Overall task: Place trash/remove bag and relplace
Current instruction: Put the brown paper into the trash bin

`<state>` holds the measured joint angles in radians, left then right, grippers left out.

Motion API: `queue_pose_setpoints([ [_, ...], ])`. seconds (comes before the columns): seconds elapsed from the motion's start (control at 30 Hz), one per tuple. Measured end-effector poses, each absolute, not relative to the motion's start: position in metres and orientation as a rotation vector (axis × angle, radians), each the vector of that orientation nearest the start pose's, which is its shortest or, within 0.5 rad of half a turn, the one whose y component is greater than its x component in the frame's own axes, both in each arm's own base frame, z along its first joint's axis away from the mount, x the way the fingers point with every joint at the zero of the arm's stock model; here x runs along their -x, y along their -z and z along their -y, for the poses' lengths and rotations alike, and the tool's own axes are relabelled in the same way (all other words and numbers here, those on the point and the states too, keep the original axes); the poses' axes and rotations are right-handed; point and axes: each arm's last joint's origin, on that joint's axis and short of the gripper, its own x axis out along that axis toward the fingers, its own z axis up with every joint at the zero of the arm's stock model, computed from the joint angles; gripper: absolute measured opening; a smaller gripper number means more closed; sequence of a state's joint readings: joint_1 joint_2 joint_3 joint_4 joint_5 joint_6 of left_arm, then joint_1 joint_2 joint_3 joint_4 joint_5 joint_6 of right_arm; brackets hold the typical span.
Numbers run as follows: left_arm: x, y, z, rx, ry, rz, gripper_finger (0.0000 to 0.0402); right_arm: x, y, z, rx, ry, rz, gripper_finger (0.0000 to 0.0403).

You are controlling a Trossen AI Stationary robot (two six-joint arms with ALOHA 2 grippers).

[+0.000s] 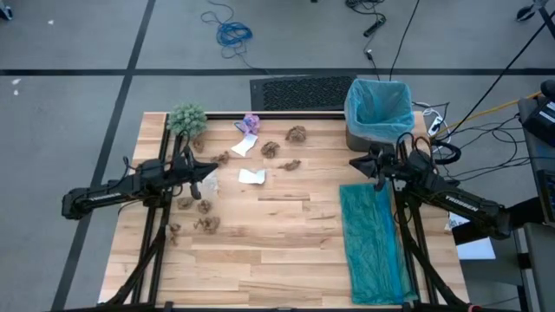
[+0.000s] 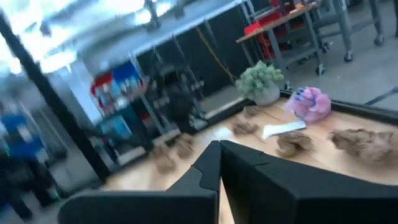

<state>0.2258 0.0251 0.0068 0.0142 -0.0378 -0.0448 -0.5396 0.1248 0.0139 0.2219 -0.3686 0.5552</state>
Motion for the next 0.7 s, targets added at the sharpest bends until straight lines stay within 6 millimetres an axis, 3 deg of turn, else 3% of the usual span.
queue_pose_setpoints([
  [0.13, -0.096, -0.165, -0.023, 0.045, -0.264, 0.002, 0.0, -0.092, -0.188, 0.045, -0.63, 0.151, 0.26, 0.0],
  [0.7, -0.096, -0.165, -0.023, 0.045, -0.263, 0.002, 0.0, -0.09, -0.194, 0.045, -0.709, 0.155, 0.343, 0.0],
])
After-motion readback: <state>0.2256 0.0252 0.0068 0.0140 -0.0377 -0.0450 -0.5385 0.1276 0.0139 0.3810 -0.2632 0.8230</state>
